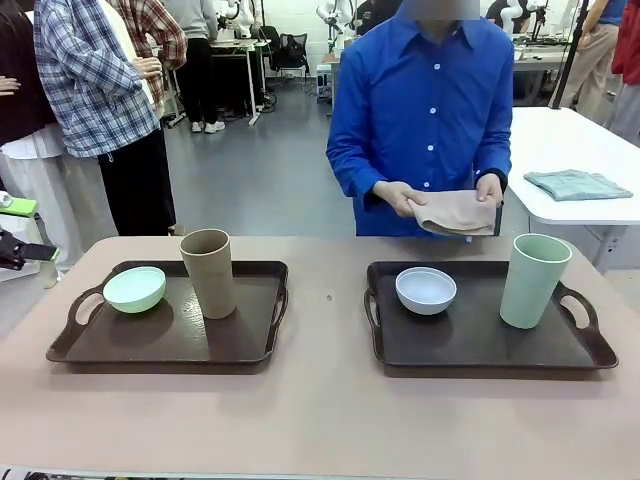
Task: Set up a tray with a mat and arrange the tableware.
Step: Pick up the Picnic Bowl and Reusable plastic cup from the Handle tray in front of the human's position and hold them in the air.
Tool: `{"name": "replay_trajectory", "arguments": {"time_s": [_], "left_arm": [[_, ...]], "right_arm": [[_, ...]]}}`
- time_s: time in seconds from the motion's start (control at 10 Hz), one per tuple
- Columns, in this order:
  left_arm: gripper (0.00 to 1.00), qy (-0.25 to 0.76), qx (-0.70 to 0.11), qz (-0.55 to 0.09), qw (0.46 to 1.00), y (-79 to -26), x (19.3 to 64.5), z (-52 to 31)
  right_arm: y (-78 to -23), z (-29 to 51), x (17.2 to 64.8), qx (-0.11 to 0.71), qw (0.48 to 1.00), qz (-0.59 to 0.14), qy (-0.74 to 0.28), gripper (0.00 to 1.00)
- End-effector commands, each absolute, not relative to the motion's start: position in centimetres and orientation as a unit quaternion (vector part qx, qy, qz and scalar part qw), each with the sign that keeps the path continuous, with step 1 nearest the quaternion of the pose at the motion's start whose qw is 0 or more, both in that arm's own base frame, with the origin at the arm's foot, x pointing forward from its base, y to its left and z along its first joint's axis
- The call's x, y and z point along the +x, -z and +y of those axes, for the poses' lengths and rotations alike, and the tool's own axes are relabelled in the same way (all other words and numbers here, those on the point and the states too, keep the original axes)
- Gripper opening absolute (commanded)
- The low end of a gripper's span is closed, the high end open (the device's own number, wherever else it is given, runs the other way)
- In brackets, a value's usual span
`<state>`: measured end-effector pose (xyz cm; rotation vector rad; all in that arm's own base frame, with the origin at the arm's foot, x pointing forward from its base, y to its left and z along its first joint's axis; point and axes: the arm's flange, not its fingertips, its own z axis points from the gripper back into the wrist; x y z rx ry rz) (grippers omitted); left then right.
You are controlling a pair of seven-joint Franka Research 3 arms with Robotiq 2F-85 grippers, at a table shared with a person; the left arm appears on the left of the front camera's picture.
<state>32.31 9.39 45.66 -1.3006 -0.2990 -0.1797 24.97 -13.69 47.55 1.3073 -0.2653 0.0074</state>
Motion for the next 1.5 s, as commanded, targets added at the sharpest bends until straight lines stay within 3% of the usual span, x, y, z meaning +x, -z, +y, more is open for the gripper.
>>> {"name": "replay_trajectory", "arguments": {"time_s": [0.0, 0.5, 0.8, 0.9, 1.4], "left_arm": [[1.00, 0.063, -0.608, -0.141, 0.778, -46.2, 33.9, 9.1], [1.00, 0.012, -0.596, -0.153, 0.788, -46.6, 33.2, 10.7], [1.00, 0.037, -0.552, -0.124, 0.824, -47.1, 33.0, 9.9], [1.00, 0.023, -0.591, -0.148, 0.792, -46.1, 33.3, 11.1], [1.00, 0.023, -0.591, -0.148, 0.792, -46.1, 33.3, 11.1]], "right_arm": [[-47.1, -14.4, 25.8, 0.600, 0.795, -0.087, -0.020, 1.00], [-46.6, -14.1, 25.6, 0.593, 0.802, -0.072, -0.007, 1.00], [-47.2, -13.3, 25.5, 0.584, 0.807, -0.082, -0.021, 1.00], [-46.7, -13.8, 25.7, 0.594, 0.801, -0.075, 0.003, 1.00], [-46.7, -13.8, 25.7, 0.594, 0.801, -0.075, 0.003, 1.00]]}}
